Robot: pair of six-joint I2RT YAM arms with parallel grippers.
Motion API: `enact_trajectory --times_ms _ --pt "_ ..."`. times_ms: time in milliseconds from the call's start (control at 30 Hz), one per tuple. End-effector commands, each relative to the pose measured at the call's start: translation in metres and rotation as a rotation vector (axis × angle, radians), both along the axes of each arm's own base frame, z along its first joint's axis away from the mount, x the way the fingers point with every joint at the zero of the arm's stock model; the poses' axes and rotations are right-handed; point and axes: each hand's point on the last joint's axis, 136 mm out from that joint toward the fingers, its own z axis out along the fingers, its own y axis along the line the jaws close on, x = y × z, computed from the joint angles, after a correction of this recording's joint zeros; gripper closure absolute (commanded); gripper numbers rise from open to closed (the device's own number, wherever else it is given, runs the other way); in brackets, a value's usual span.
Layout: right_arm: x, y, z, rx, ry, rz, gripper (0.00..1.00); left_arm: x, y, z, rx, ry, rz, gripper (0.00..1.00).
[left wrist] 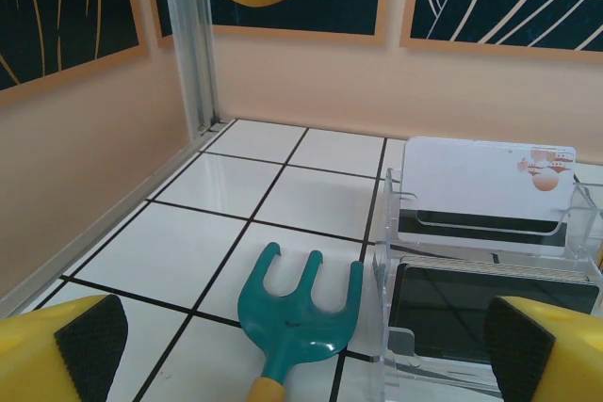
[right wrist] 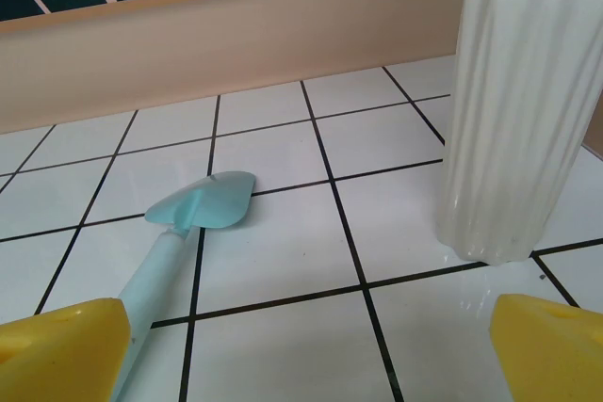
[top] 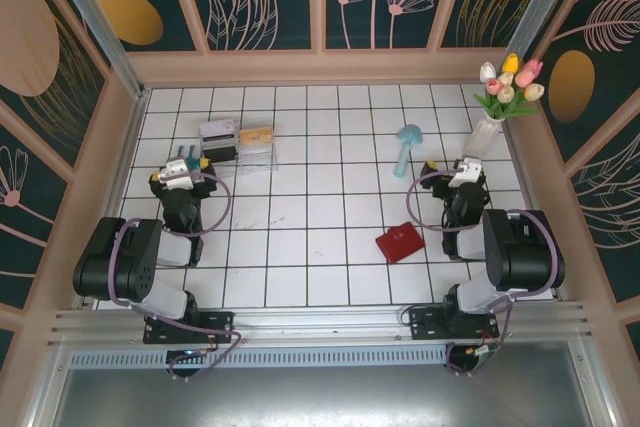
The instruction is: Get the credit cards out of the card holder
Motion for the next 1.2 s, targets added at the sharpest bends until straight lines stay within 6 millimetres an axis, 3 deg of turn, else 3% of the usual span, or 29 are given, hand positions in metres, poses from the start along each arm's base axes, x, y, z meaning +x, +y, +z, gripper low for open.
enact_trajectory --times_ms 0,900,1167 --pt "0.005 0.002 0.008 -0.01 -0.027 0.019 0.01 0.002 0.001 0.007 -0.014 -0.028 0.001 0.01" --pt "0.005 0.001 0.008 -0.011 -0.029 0.017 0.01 -0.001 0.003 0.01 -0.014 -0.042 0.012 0.01" --pt "0.004 -0.016 0.046 0.001 -0.011 -0.118 0.01 0.003 0.008 0.027 -0.036 0.01 0.045 0.01"
